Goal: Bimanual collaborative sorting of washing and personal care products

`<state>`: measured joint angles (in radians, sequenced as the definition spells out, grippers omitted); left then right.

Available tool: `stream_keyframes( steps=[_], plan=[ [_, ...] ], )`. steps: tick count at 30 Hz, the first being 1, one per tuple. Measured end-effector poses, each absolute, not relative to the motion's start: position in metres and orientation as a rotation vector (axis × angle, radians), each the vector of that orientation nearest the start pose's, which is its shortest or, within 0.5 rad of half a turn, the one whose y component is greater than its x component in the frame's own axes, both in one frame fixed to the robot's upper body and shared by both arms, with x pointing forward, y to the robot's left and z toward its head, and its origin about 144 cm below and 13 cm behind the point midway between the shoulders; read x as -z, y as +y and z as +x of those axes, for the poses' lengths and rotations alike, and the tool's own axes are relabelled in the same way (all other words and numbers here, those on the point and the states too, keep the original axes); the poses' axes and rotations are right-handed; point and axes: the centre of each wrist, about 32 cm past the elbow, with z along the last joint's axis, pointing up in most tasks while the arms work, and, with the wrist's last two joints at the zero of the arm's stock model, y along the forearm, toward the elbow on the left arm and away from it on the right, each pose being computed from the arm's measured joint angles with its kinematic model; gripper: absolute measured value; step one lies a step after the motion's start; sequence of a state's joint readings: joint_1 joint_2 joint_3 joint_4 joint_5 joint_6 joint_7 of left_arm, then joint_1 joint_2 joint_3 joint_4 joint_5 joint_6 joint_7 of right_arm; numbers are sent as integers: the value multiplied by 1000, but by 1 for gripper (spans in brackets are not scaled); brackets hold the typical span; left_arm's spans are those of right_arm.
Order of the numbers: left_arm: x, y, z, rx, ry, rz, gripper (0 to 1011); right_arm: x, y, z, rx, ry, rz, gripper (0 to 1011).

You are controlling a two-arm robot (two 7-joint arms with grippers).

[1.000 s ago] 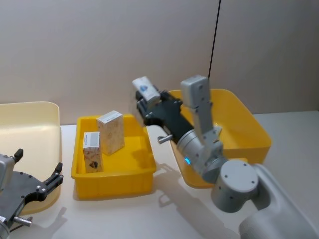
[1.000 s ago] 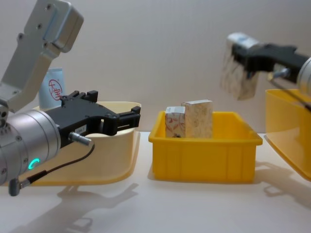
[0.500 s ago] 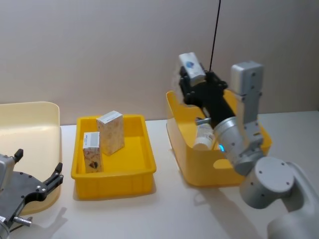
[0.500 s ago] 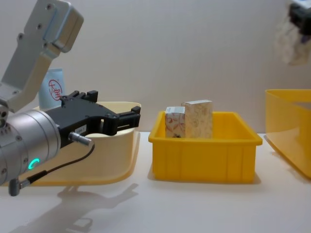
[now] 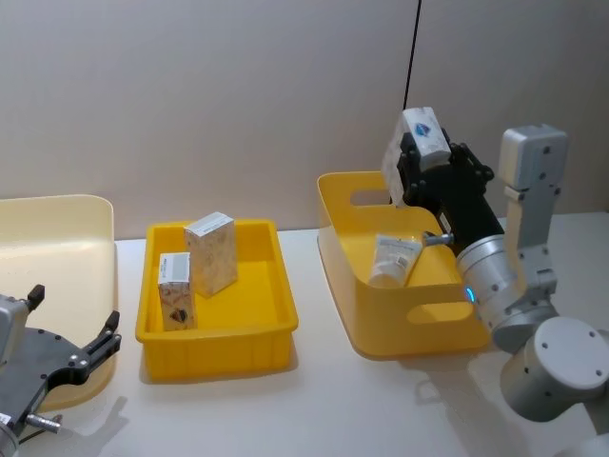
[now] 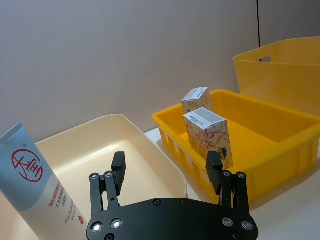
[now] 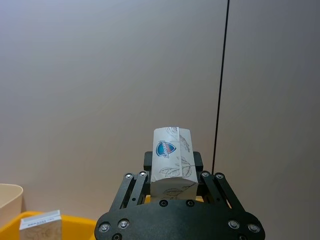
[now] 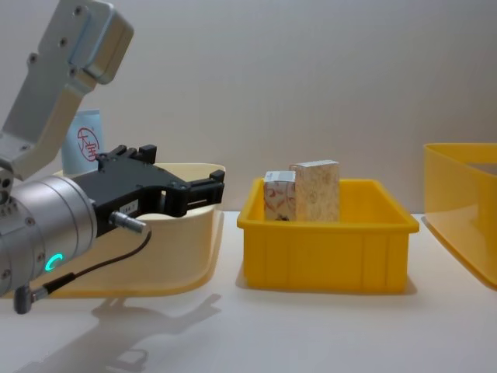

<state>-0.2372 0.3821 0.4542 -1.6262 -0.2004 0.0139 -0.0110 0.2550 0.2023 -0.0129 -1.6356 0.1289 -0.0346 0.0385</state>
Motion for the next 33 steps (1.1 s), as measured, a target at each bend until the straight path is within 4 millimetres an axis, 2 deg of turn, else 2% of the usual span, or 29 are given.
stream_keyframes(
  steps=[17,33],
  plan=[
    [-1204,198,492,-1124,-268,61,1003,-1257,-279,506,1584,-191,86,409],
    [-1204,198,492,-1124,-268,61,1003,-1255,-271,517,1581,-74,-103,410]
  ],
)
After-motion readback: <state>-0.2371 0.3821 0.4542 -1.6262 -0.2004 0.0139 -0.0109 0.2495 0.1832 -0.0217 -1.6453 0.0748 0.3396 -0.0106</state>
